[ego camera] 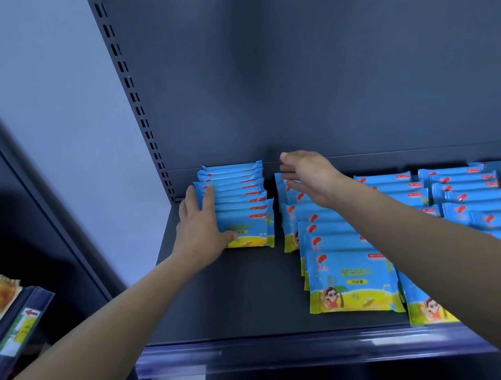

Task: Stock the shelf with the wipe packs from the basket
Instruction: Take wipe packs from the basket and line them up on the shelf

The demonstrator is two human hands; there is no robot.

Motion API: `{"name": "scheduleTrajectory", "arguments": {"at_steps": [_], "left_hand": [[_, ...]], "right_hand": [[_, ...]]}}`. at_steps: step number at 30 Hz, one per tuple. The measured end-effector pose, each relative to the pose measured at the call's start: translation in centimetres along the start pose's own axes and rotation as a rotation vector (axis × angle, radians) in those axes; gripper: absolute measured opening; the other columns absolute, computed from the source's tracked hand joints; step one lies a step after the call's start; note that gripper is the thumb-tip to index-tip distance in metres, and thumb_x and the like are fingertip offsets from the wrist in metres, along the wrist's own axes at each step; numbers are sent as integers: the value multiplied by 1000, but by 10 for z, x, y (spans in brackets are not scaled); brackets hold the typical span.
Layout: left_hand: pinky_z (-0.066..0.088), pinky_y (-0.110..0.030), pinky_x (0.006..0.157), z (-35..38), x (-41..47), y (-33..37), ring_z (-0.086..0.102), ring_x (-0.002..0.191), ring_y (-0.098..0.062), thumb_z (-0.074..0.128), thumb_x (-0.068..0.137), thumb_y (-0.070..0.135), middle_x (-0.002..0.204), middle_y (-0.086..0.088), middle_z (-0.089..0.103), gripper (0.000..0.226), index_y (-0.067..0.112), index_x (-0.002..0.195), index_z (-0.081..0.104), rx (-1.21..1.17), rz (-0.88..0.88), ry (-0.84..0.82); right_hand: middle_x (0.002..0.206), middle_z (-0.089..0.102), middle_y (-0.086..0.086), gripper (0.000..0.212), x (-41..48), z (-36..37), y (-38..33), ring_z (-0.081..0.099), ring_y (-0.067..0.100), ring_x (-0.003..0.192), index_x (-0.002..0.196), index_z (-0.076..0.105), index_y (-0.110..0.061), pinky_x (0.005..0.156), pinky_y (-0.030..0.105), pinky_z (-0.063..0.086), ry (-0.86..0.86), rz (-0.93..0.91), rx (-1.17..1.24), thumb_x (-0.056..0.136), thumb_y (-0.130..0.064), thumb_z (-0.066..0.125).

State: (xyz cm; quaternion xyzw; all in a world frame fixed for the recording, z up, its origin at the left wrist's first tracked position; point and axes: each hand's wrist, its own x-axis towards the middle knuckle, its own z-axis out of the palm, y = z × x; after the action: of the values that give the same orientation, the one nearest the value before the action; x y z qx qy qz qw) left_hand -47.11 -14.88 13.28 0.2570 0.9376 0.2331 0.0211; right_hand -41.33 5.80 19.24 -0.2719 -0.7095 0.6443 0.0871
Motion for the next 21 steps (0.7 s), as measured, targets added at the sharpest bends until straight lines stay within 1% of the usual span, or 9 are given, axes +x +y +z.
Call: {"name": "scheduleTrajectory", "arguments": {"at_steps": [4, 8, 9, 11, 13, 15, 17, 19, 21], "left_hand": [[13, -46, 116, -2, -1, 5, -1, 142, -29, 71, 74, 44, 154, -8, -5, 102, 20, 147, 4, 98, 51, 26], [2, -43, 116, -3, -5, 17, 3, 141, -29, 68, 77, 46, 152, -9, 6, 92, 16, 145, 15, 196, 182, 149], [2, -41, 116, -3, -7, 25, 7, 139, -27, 67, 78, 43, 151, -9, 12, 86, 15, 144, 20, 164, 244, 178], [11, -36, 114, -3, -11, 46, 22, 134, -25, 68, 80, 37, 143, -6, 29, 71, 14, 139, 34, 41, 386, 175], [24, -31, 108, 2, -15, 71, 35, 127, -22, 69, 79, 34, 133, -3, 42, 61, 15, 132, 44, -62, 514, 38], [26, -29, 105, 14, -20, 93, 38, 123, -19, 72, 76, 36, 131, -1, 45, 63, 16, 130, 46, -98, 580, -139], [19, -32, 110, 28, -21, 109, 31, 128, -19, 75, 71, 43, 136, -1, 39, 78, 15, 134, 40, -18, 612, -263], [4, -37, 116, 42, -22, 116, 19, 136, -20, 74, 65, 54, 143, -2, 28, 98, 13, 141, 28, 128, 626, -344], [-6, -43, 117, 51, -23, 118, 9, 140, -19, 74, 60, 60, 147, -3, 20, 112, 13, 144, 18, 214, 612, -389]], "right_hand": [[121, 56, 2, 31, 0, -10, 0, 52, 20, 115, 122, 52, -16, 104, 37, 43, 24, -29, -69, 95, -32, 51], [122, 58, 1, 25, 1, -25, 0, 52, 18, 116, 116, 56, -17, 105, 36, 41, 55, -73, -136, 92, -27, 56], [123, 58, 1, 30, 2, -30, 0, 51, 17, 115, 120, 56, -15, 102, 33, 42, 54, -97, -189, 92, -25, 57], [124, 57, 2, 41, 4, -40, -2, 53, 14, 107, 129, 53, -12, 86, 24, 45, 22, -149, -375, 90, -20, 61], [128, 56, 5, 48, 7, -51, -2, 54, 15, 107, 133, 49, -10, 81, 22, 44, -30, -179, -592, 87, -14, 64], [136, 51, 5, 55, 12, -60, 0, 51, 18, 119, 136, 46, -9, 89, 22, 41, -87, -183, -797, 85, -12, 66], [142, 45, 4, 60, 16, -68, 4, 47, 19, 126, 139, 42, -11, 90, 22, 38, -150, -156, -936, 83, -13, 67], [146, 40, 1, 67, 19, -76, 8, 46, 20, 126, 141, 38, -17, 85, 23, 38, -206, -114, -1043, 82, -18, 68], [148, 37, -2, 74, 22, -83, 14, 44, 20, 128, 143, 33, -22, 88, 24, 38, -220, -89, -1133, 79, -24, 71]]}}
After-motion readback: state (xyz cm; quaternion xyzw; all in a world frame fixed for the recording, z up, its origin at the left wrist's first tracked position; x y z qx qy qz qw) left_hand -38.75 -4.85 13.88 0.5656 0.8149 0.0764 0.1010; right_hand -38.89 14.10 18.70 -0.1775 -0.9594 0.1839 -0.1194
